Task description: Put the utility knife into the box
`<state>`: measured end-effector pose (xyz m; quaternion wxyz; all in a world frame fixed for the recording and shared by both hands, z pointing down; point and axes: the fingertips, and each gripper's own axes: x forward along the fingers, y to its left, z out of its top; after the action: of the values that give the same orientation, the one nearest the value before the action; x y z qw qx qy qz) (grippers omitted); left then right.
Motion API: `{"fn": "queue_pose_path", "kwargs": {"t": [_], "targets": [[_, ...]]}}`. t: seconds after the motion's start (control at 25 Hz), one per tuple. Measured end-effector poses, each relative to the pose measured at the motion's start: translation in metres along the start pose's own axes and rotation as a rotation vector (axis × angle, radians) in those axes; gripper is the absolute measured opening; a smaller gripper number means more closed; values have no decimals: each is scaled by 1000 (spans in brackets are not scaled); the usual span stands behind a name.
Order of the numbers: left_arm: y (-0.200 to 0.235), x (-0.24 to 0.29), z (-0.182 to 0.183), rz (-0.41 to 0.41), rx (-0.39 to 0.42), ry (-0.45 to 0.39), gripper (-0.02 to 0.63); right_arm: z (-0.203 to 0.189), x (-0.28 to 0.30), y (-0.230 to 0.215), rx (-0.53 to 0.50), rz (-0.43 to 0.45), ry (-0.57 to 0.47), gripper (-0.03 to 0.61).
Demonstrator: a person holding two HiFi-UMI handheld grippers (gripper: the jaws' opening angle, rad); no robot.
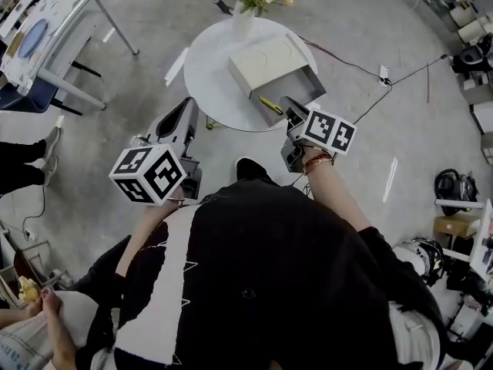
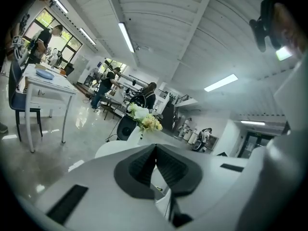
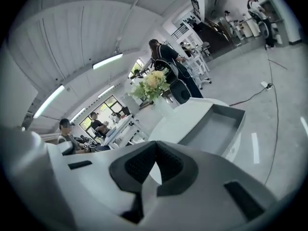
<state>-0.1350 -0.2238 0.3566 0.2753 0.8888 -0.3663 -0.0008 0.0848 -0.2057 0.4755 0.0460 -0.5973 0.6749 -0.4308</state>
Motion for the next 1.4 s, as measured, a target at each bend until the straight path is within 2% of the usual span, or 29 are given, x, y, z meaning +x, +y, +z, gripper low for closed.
{"fn": "queue_pose_path", "kwargs": {"t": [0.28, 0.52, 0.64, 0.92, 1.4], "targets": [[-11, 2, -8, -36, 1, 13, 11, 21, -19, 41, -11, 80, -64, 5], [-24, 10, -1, -51, 21, -6, 11, 60, -38, 90, -111, 184, -149, 5], [-33, 12, -2, -50, 37, -4, 11, 76, -48, 101, -163, 211, -191, 5], [-41, 14, 3, 12, 48, -33, 11, 100, -56, 111, -250, 259, -210, 5], [-72, 32, -8, 133, 20, -105, 11, 122, -68, 102, -411, 345, -137, 5]]}}
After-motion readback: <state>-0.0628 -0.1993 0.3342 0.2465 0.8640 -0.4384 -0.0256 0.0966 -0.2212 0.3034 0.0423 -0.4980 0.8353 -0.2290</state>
